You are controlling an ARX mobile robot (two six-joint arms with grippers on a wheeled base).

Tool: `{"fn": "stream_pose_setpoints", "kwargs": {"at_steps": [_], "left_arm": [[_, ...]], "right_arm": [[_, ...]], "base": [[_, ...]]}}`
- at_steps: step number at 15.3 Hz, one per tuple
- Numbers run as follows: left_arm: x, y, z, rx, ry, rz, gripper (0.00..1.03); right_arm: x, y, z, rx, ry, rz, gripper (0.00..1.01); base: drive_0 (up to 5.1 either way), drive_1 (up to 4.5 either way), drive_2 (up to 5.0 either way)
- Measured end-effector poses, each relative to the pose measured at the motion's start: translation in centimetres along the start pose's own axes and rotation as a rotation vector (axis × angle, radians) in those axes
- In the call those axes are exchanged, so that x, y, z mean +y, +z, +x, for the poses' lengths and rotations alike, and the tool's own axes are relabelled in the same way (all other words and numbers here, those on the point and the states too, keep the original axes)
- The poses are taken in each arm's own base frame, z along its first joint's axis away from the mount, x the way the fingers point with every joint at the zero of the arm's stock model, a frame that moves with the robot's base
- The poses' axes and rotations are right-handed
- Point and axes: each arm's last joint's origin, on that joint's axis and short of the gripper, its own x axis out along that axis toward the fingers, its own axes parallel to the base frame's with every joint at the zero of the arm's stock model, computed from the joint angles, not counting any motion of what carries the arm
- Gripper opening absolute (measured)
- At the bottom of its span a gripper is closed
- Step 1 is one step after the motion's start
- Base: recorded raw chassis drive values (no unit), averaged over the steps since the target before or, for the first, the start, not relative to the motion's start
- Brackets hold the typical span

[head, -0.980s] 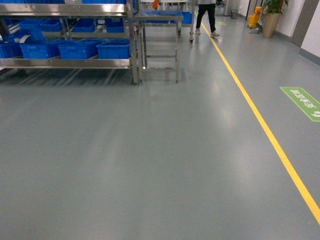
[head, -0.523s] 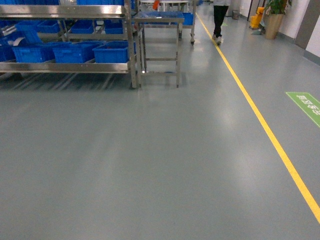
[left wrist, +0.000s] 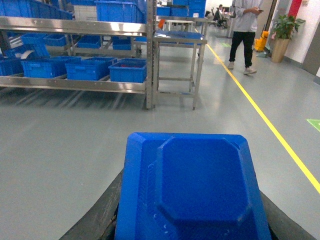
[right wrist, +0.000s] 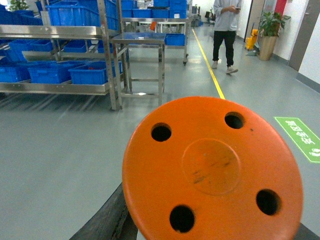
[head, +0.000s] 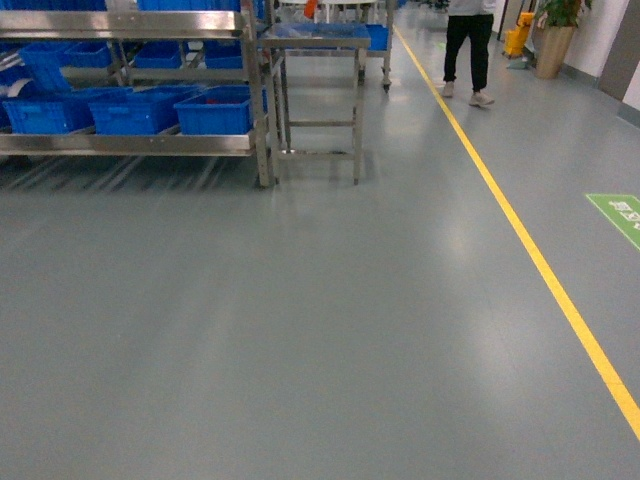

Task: Sort blue parts and orange caps into right shelf containers

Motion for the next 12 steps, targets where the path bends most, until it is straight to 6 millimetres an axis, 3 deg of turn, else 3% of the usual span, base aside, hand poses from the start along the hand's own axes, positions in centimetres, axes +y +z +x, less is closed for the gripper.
{"fn": "stream_pose_setpoints", "kwargs": {"at_steps": [12], "left_arm": [[0.0, 0.0, 0.0, 0.0, 0.0, 0.0, 0.42]], "right_arm": [[0.0, 0.01, 0.0, -0.001, 0.0, 0.0, 0.44]], "base": [[0.0, 4.31, -4.2]]}}
